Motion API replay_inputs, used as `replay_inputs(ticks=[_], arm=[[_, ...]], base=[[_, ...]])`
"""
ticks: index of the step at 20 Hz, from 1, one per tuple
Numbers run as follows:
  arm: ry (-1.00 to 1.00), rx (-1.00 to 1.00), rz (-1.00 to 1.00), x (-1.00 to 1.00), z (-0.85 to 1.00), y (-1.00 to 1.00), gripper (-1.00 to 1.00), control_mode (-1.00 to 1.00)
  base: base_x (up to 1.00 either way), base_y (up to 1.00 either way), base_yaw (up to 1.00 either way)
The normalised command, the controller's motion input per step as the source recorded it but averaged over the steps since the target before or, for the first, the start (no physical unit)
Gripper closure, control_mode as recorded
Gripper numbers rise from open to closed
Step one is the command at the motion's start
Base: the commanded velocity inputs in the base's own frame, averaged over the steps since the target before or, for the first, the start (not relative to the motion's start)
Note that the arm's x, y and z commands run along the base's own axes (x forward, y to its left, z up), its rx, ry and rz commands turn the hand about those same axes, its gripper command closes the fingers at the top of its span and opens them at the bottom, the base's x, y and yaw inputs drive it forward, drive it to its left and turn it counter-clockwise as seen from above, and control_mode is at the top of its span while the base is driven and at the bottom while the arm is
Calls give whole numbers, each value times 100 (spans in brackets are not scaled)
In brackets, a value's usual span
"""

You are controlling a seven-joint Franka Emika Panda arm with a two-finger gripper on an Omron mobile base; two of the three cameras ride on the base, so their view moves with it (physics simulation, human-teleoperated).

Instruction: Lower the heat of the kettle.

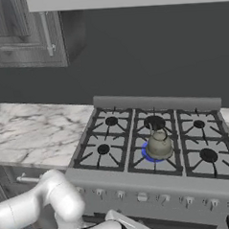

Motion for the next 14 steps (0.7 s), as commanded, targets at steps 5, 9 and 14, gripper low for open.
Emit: replay_inputs(ticks=[5, 9, 14], arm=[[-1, 0, -1, 0, 0, 9, -100, -100], [0, 0, 0, 1, 0, 1, -100, -100], [-1, 0, 0, 10, 0, 0, -100, -100]], base=[[0, 0, 0], [0, 0, 0], [0, 0, 0]])
